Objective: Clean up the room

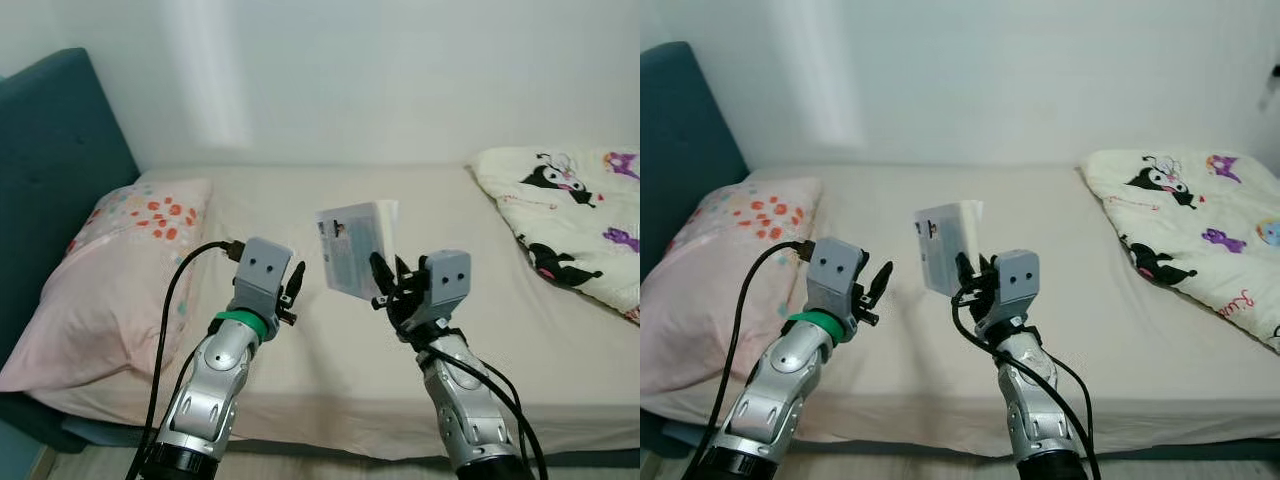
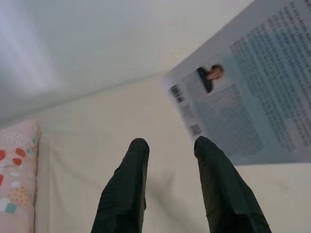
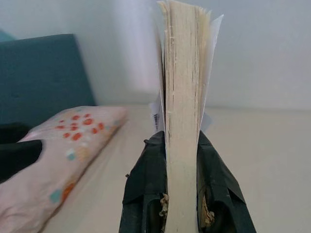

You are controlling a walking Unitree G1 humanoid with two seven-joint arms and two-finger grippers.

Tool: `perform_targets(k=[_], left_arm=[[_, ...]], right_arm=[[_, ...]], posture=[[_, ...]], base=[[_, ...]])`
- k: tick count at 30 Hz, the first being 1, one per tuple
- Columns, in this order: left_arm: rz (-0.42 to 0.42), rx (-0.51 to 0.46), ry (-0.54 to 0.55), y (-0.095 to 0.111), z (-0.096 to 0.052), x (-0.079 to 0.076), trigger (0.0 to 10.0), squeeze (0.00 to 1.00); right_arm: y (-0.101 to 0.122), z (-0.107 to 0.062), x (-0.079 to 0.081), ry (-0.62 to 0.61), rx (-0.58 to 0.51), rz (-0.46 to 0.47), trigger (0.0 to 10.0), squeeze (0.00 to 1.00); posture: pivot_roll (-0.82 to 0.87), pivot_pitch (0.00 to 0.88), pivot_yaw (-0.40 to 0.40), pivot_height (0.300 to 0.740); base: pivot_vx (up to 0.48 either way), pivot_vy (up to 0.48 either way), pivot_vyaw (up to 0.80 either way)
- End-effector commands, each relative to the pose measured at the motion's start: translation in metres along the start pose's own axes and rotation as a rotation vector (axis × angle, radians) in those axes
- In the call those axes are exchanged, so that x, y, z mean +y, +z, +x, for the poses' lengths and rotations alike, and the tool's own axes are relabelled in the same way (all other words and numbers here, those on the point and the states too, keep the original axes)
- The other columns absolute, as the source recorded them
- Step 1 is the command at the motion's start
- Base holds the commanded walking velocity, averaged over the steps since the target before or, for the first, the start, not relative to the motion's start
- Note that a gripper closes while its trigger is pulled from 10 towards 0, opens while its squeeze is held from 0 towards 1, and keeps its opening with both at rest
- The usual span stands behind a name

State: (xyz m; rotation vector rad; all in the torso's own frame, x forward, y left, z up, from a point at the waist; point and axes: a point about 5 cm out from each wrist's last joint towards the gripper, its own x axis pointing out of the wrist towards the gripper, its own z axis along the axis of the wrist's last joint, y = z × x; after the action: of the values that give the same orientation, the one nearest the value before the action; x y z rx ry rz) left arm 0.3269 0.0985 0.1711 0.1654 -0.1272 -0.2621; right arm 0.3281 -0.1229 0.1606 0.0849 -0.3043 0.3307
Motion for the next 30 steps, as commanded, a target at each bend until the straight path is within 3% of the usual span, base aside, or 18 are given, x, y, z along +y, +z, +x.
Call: perform_targets(k=[1,22,30], left_arm=[[-0.001,0.008,-0.01,-0.0037,-0.0015,-0.0009,10.0,0.0],[-0.026,0.007,-0.041,-0.0026,-0.0021,-0.006,10.0,0.0],[-0.029,0.006,-0.035,-0.0021,-0.0017,-0.0051,10.0,0.0]], right_arm=[[0.007,0.0037,0.0031,0.006,-0.046,0.015,10.0,0.0],[0.0067,0.0024,0.0023,0.002,-0.05,0.023,10.0,0.0],[0.0069,0.0027,0.0023,0.002,-0.05,0.025,10.0,0.0]], posture=[[-0.09,0.01,0.097,0.74],[-0.09,0.014,0.098,0.74],[-0.09,0.017,0.099,0.74]], base=[[0.0,0.0,0.0],[0.0,0.0,0.0],[0.0,0.39,0.0]])
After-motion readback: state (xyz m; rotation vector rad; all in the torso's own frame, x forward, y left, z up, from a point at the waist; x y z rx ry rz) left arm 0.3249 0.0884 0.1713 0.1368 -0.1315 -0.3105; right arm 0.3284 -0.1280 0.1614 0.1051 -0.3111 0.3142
